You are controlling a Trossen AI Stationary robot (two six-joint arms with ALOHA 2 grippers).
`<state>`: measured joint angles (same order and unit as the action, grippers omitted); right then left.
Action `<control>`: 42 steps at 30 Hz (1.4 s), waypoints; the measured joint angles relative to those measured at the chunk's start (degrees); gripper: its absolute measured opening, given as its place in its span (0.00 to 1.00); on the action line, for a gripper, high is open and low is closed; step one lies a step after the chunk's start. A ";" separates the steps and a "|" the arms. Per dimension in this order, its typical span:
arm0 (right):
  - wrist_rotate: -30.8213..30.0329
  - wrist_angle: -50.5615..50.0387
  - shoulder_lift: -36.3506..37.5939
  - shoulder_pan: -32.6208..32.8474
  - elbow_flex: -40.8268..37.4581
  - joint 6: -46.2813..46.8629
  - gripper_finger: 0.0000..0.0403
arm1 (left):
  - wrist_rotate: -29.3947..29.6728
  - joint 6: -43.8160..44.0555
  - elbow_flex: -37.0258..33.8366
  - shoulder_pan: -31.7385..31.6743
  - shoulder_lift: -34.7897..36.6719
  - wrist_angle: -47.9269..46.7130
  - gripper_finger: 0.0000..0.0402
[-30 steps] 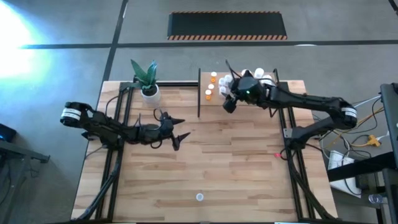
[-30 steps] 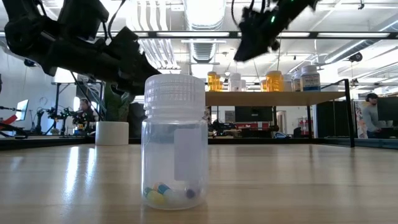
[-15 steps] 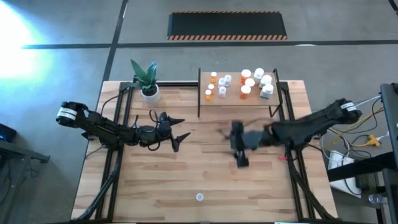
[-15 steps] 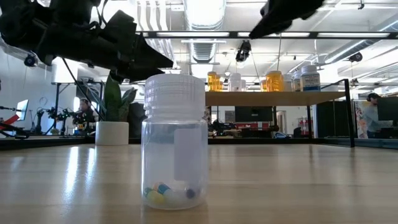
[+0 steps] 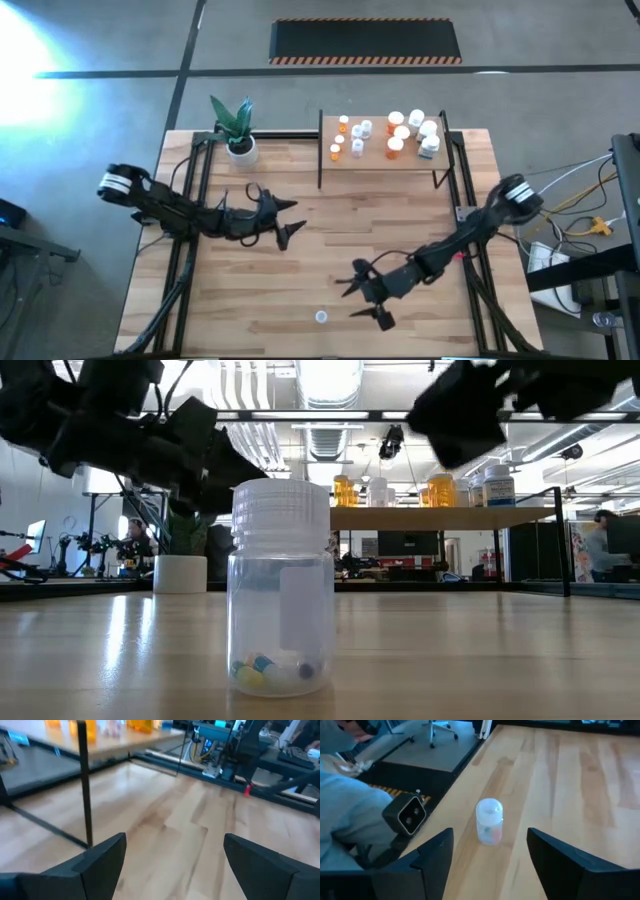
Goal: Pick and place medicine bottles onto shelf by color
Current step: Put the transparent pill bottle on the shelf aligned with the other transparent pill bottles
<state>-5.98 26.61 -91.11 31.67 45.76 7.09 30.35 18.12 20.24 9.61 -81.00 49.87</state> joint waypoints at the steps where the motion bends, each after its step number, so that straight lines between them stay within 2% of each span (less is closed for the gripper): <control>1: -0.04 2.06 -1.76 0.14 0.00 0.67 0.61 | 0.01 0.99 -0.10 0.55 -0.39 -0.14 0.80; 4: -0.14 6.39 -6.18 0.34 0.23 2.43 0.67 | -0.02 2.98 -0.10 2.42 -1.89 0.04 0.80; 8: -0.28 6.70 -11.03 0.32 3.77 2.84 0.74 | 0.02 5.68 -0.10 4.66 -4.36 0.15 0.80; 12: -4.42 6.80 -15.75 0.71 9.11 2.98 0.75 | 0.16 8.22 0.54 6.37 -7.16 0.13 0.80; 20: -7.37 6.64 -25.02 1.16 18.09 2.74 0.64 | 1.33 10.23 1.52 7.81 -10.92 0.07 0.80; 27: -12.10 5.40 -28.65 1.97 22.37 3.70 0.46 | 1.51 10.24 1.47 8.15 -11.10 0.17 0.80; 31: -13.93 0.18 -27.39 2.01 23.30 5.89 0.31 | 1.52 10.24 1.47 8.20 -11.01 0.19 0.80; 36: -20.55 -7.70 -20.87 1.98 22.41 7.42 0.31 | 1.51 10.20 1.47 8.63 -11.01 0.15 0.80; 42: -31.74 -24.44 -5.12 1.42 21.57 6.00 0.31 | 1.63 10.07 1.10 8.83 -10.99 0.11 0.80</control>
<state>-37.72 2.17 -96.23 33.09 67.33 13.10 31.97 28.18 21.34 18.44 -91.98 49.98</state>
